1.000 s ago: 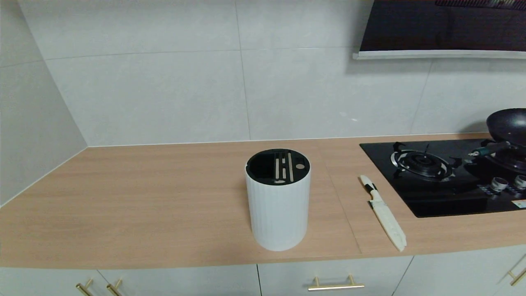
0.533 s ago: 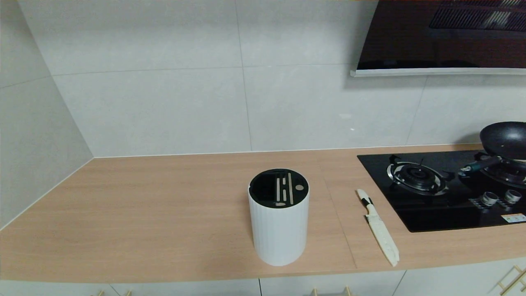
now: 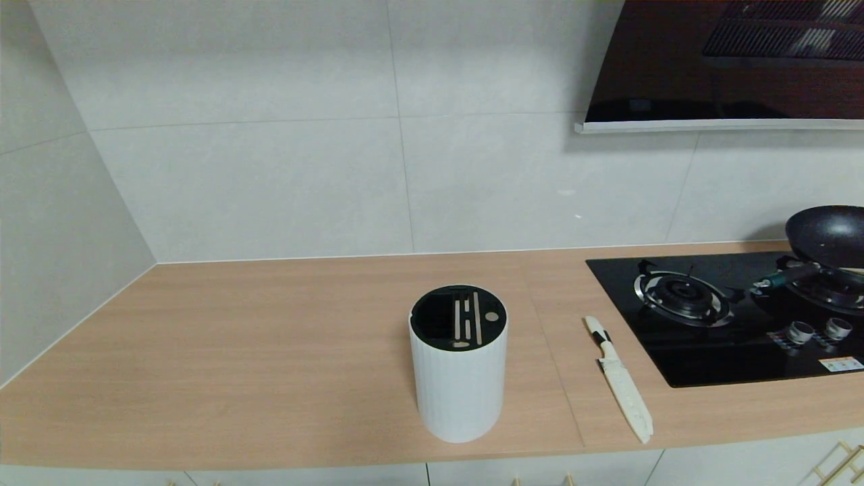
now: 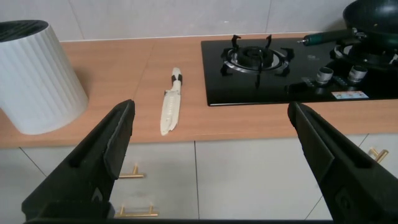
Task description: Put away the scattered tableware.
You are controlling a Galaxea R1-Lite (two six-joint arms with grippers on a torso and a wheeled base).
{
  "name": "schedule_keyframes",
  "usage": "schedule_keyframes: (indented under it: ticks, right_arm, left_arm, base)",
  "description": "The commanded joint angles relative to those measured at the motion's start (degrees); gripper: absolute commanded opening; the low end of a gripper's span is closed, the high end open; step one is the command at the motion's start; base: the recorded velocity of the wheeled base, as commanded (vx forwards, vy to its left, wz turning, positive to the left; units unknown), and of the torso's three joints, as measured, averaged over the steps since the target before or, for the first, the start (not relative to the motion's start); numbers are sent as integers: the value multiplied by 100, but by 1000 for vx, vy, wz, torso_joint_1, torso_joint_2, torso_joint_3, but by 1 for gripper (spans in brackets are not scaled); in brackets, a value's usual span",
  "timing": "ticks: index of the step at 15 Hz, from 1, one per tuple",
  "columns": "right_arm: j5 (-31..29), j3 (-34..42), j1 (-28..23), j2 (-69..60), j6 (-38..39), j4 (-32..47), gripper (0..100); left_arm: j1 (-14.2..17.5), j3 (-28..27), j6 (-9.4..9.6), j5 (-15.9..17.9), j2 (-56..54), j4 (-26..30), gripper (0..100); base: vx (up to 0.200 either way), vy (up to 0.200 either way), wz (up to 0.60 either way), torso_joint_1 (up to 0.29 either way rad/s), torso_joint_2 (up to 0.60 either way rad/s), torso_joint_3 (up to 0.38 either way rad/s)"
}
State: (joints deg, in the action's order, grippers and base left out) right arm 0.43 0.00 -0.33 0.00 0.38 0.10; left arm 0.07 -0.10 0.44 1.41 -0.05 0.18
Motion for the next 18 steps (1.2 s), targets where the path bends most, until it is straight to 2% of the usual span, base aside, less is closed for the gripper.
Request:
schedule_keyframes:
  ticks: [1, 4, 5, 8, 11, 13, 15, 18]
  right_arm:
    - [1, 0, -2, 9, -3, -1, 100]
    - [1, -26, -2, 9, 6, -62, 100]
    - [19, -378, 15, 9, 85, -203, 100]
    - [801, -1090, 147, 861, 191, 228, 100]
    - [1434, -1714, 217, 2997, 191, 219, 100]
    - [1460, -2329, 261, 4210, 217, 228, 100]
    - [1425, -2874, 525, 5467, 191, 140, 100]
    - [1416, -3287, 894, 7137, 252, -722, 100]
  left_arm:
    - [1, 1, 0, -1, 5, -1, 100]
    - [1, 1, 0, -1, 5, -1, 100]
    - [1, 1, 0, -1, 5, -1, 100]
    - [1, 1, 0, -1, 5, -1, 100]
    - [1, 1, 0, -1, 5, -1, 100]
    - [1, 1, 0, -1, 5, -1, 100]
    - [1, 1, 0, -1, 5, -1, 100]
    - [1, 1, 0, -1, 5, -1, 100]
  base:
    - [0, 0, 0, 0, 0, 0]
    - [0, 0, 0, 0, 0, 0]
    - [0, 0, 0, 0, 0, 0]
    - [0, 0, 0, 0, 0, 0]
    - [0, 0, 0, 0, 0, 0]
    - [0, 0, 0, 0, 0, 0]
    - [0, 0, 0, 0, 0, 0]
    - [0, 0, 0, 0, 0, 0]
